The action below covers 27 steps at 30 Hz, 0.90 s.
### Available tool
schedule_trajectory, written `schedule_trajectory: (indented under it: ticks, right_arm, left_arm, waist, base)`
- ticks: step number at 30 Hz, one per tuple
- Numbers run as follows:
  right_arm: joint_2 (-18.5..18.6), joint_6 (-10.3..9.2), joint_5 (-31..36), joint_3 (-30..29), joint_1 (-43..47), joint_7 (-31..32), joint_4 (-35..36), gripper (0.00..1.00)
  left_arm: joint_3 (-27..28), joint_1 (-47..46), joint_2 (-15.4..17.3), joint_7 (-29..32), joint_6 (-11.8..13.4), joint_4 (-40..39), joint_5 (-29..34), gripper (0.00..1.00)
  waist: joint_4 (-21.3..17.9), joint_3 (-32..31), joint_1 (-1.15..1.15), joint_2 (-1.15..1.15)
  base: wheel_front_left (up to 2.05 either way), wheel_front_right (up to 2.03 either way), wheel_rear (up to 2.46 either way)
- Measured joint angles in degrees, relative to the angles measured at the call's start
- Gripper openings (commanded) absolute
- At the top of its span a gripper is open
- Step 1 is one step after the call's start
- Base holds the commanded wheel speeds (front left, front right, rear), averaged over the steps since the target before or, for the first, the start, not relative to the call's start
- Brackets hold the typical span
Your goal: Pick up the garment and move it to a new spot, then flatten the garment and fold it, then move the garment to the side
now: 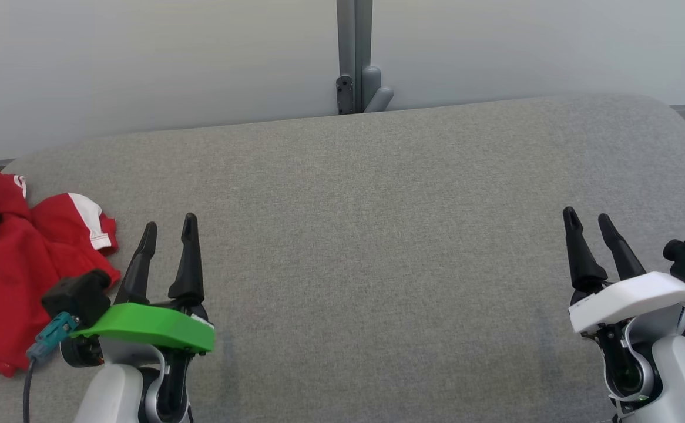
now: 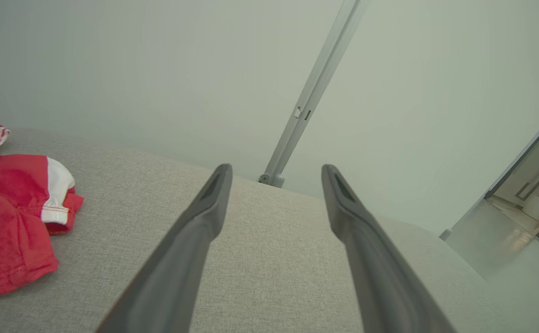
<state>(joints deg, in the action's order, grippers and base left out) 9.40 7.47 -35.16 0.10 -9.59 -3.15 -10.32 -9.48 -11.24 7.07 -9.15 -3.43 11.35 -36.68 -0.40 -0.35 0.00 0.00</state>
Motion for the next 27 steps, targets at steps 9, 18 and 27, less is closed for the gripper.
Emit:
schedule_trajectory:
  ticks: [9, 18, 27]
  right_arm:
    - [0.4, 0.00, 5.4, 2.1, 0.0, -2.0, -1.2, 1.00]
    - [0.5, 0.00, 9.7, 3.5, 0.0, -3.6, -2.4, 1.00]
    - [0.5, 0.01, 14.2, 4.1, 0.0, -5.5, -3.6, 1.00]
  left_arm:
    - [-0.5, 0.1, 0.6, -0.3, 1.0, 0.8, 5.2, 1.00]
    - [-0.7, 0.8, 0.9, -0.5, 1.8, 1.9, 9.0, 1.00]
    - [-1.1, 1.2, 1.4, -1.0, 2.7, 2.7, 12.9, 1.00]
  waist:
    - [-0.2, -0.1, 0.00, 0.00]
    - [-0.4, -0.3, 0.00, 0.00]
    - [-0.3, -0.5, 0.00, 0.00]
  base:
    - [0.00, 0.00, 0.00]
    - [0.00, 0.00, 0.00]
    - [0.00, 0.00, 0.00]
